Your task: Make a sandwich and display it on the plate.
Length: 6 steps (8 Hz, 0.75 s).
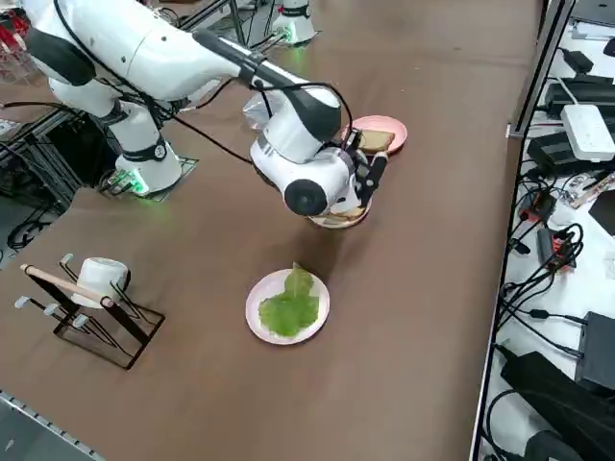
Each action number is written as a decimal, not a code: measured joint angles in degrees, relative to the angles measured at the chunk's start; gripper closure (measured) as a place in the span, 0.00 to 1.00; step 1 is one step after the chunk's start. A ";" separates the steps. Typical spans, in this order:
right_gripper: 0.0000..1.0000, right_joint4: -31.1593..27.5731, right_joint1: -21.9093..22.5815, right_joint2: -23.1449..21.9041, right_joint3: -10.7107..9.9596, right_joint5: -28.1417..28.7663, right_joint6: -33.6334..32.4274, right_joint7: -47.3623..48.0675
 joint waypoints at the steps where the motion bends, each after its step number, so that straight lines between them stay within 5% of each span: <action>1: 0.95 0.00 -0.50 0.60 -0.01 0.61 -0.38 -1.42; 6: 0.95 -0.01 -4.03 4.80 -0.14 3.28 -3.29 -9.46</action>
